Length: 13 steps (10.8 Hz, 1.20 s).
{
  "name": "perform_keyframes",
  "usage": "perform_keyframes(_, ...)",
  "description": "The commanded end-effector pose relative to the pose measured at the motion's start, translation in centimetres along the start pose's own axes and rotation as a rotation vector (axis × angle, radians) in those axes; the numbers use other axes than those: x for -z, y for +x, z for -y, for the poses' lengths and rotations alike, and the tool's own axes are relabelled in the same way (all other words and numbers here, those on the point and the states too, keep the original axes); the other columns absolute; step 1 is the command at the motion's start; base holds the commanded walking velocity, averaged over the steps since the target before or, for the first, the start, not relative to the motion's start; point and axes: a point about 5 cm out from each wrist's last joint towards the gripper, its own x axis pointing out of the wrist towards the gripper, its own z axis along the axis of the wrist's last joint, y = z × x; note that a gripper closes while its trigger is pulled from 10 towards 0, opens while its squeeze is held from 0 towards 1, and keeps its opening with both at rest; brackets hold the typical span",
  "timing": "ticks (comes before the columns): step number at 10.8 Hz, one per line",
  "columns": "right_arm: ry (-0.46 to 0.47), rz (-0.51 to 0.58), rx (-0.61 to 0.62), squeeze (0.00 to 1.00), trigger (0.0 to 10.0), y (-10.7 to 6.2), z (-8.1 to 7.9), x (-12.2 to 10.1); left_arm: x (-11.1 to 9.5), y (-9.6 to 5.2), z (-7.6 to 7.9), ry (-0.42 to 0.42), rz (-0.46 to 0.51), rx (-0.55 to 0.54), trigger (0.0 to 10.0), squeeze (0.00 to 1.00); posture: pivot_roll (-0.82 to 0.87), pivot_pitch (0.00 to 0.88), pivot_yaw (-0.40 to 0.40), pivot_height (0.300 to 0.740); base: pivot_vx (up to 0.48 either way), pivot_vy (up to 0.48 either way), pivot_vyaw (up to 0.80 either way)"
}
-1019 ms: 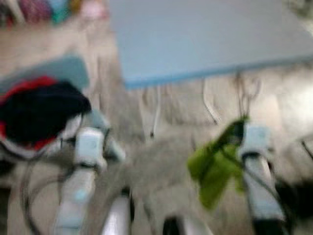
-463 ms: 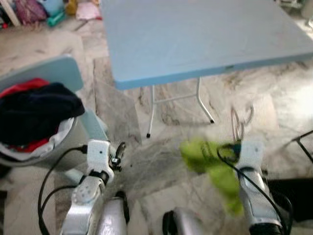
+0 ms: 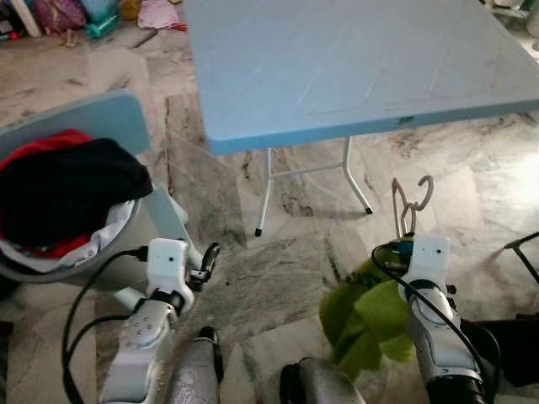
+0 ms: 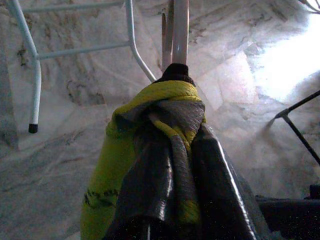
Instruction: Hang hanger
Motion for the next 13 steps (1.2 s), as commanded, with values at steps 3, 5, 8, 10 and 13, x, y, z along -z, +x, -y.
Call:
perform_keyframes(3, 0.011, 0.003, -0.014, 0.0, 10.0, -0.05, -0.05, 0.0, 0.37, -0.16, 0.75, 0.033, -0.031, 0.041, 10.0, 1.0, 0.09, 0.237, -0.091, 0.74, 0.0, 0.0, 0.0)
perform_keyframes(5, 0.014, 0.007, -0.033, 0.0, 10.0, -0.22, -0.31, 0.0, 0.38, -0.22, 0.94, 0.043, -0.034, 0.051, 10.0, 0.0, 0.09, 0.242, -0.09, 0.74, 0.0, 0.0, 0.0)
perform_keyframes(8, 0.013, 0.031, -0.025, 0.0, 10.0, -0.36, -0.07, -0.28, 0.44, -0.14, 1.09, 0.052, -0.043, 0.058, 10.0, 0.0, 0.08, 0.247, -0.089, 0.74, -0.216, 0.0, 0.0)
perform_keyframes(10, 0.015, 0.03, -0.027, 0.0, 10.0, -0.41, -0.09, -0.23, 0.47, -0.17, 1.11, 0.055, -0.046, 0.059, 10.0, 0.0, 0.09, 0.249, -0.088, 0.74, -0.322, 0.0, 0.0)
perform_keyframes(13, 0.009, 0.065, -0.022, 0.0, 10.0, -0.39, 0.05, -0.67, 0.38, -0.1, 1.04, 0.044, -0.043, 0.045, 10.0, 0.0, 0.08, 0.249, -0.086, 0.74, -0.221, 0.0, 0.0)
